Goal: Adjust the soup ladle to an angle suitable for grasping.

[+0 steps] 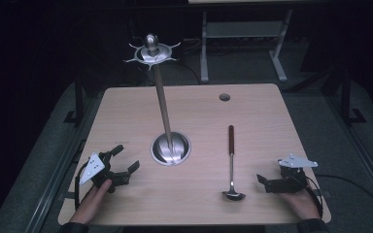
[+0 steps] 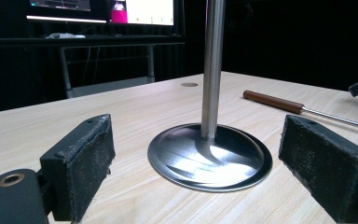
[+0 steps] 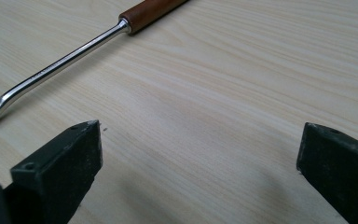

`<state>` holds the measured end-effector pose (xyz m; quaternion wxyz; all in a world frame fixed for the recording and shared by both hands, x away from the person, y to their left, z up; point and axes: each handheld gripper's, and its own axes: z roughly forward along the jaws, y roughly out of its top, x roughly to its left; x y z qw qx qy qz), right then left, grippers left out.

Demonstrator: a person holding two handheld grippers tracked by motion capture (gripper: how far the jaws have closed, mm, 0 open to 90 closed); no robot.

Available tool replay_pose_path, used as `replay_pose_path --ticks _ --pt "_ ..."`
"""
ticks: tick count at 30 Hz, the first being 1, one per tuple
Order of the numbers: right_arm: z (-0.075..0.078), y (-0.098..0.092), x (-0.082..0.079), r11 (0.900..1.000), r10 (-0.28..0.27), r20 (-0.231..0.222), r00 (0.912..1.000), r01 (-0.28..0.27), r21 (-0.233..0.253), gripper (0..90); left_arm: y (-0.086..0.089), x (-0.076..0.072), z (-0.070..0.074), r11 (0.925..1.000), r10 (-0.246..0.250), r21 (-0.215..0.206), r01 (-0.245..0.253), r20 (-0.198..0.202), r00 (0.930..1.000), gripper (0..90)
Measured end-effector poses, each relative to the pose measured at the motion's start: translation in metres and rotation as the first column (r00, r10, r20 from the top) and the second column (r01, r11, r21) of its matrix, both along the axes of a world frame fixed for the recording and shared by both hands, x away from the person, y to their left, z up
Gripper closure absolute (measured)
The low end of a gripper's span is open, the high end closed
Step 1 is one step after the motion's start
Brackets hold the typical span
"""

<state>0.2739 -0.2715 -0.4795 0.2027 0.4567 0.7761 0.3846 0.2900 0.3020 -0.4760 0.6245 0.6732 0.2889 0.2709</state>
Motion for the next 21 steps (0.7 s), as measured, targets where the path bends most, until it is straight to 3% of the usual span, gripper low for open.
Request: replay_pose_path --ticks 4,8,14,20,21 --pt "0.000 0.000 0.000 1.000 -0.001 -0.003 1.0000 0.001 0.000 4.9 0.000 0.000 0.000 1.0000 0.000 0.001 0.000 0.002 1.0000 9.7" --pt "0.008 0.002 0.001 1.000 -0.001 -0.008 1.0000 0.001 0.014 15.3 0.000 0.000 0.000 1.0000 0.000 0.002 0.000 0.001 1.0000 9.7" --pt "0.020 0.007 0.003 0.999 0.020 -0.011 0.9997 -0.020 0.034 38.4 -0.001 0.000 0.000 1.0000 -0.003 0.002 0.003 0.004 1.0000 9.7" --pt "0.026 0.011 0.009 0.999 0.024 -0.006 0.9997 -0.024 0.029 54.0 -0.001 0.000 0.000 0.9999 -0.004 0.012 0.004 0.002 1.0000 9.7" --pt "0.028 0.013 0.011 0.999 0.023 -0.001 0.9997 -0.023 0.032 61.0 -0.001 0.000 0.000 0.9998 -0.005 0.017 0.005 0.004 1.0000 9.7"
